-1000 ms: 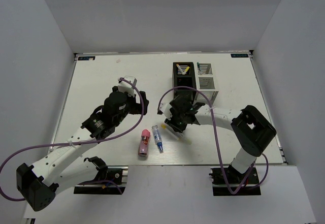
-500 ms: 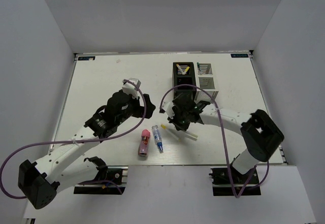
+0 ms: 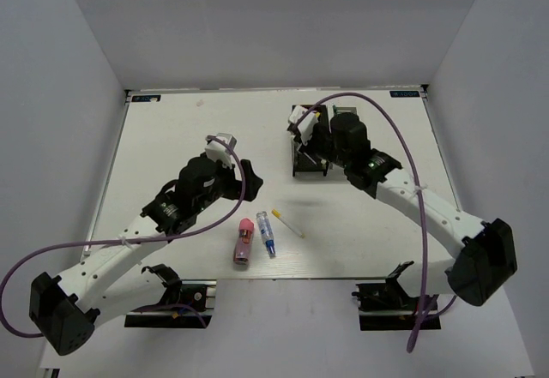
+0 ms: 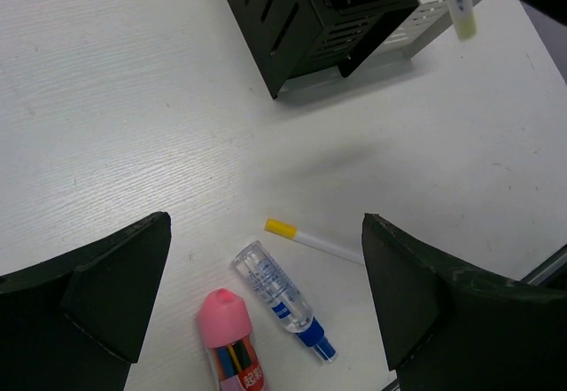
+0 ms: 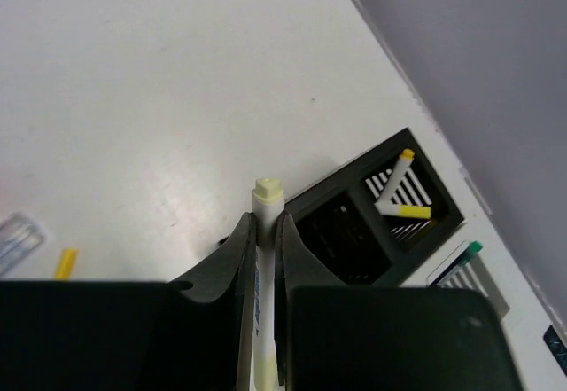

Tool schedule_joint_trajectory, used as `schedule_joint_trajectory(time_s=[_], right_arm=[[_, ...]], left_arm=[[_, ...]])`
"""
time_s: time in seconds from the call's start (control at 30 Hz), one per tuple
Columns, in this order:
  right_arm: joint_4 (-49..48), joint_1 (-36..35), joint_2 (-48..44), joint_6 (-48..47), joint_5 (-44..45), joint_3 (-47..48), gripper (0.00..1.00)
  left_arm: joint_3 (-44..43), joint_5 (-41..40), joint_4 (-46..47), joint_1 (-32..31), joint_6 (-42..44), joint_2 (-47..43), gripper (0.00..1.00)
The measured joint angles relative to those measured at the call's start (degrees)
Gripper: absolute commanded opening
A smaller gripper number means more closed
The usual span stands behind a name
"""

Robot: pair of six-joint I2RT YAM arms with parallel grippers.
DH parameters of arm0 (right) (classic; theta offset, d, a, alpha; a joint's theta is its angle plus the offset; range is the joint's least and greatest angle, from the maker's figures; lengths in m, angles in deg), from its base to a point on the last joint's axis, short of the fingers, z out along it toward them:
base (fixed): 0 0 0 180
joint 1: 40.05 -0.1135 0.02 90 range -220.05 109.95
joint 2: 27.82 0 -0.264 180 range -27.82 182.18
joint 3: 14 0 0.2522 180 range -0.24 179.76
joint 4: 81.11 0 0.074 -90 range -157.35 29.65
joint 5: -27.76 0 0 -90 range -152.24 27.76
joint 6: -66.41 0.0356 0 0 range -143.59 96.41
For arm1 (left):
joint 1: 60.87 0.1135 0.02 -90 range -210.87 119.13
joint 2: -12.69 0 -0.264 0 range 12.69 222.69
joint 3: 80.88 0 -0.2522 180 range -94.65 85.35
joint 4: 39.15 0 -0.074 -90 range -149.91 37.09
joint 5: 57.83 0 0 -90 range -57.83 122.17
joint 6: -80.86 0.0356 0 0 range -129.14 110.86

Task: Sort the stationery into containers
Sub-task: Place the stationery into the container

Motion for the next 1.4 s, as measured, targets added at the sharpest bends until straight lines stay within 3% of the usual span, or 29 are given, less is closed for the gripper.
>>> schedule_joint_trajectory(time_s=[0.2, 0.37, 0.8, 1.17, 1.2, 1.27, 1.3, 1.4], right_arm=[[-10.47, 4.92, 9.64, -3.72, -2.73, 1.68, 0.00], [-14.67, 9.16, 18.03, -6.32, -7.23, 9.09, 0.00], [-15.98, 15.80, 33.70, -11.02, -22.58, 27.17, 0.00], [-17.57, 21.46, 43.78, -6.14, -33.79, 30.91, 0.00], [-18.10, 21.97, 44.44, -5.51, -34.77, 31.21, 0.12], [-18.47, 22.62, 44.81, -4.28, -36.54, 31.39, 0.26], [-18.47, 22.82, 44.81, -3.89, -37.38, 31.36, 0.41], [-19.45, 23.43, 44.52, -3.10, -38.38, 30.36, 0.54]], left_arm=[[0.00, 0.74, -0.13, 0.00, 0.02, 0.98, 0.99], [0.00, 0.90, -0.15, 0.00, 0.22, 1.18, 0.99], [0.00, 0.94, -0.22, 0.00, 0.85, 2.95, 0.99], [0.00, 8.48, 1.51, 0.02, 1.73, 5.07, 0.99], [0.00, 9.35, 1.84, -0.02, 1.62, 5.35, 0.99], [0.00, 10.60, 2.60, -0.35, 0.98, 5.99, 0.99], [0.00, 11.41, 2.97, -0.50, 0.44, 6.40, 0.99], [0.00, 13.18, 4.20, -1.18, -1.92, 8.15, 0.99]])
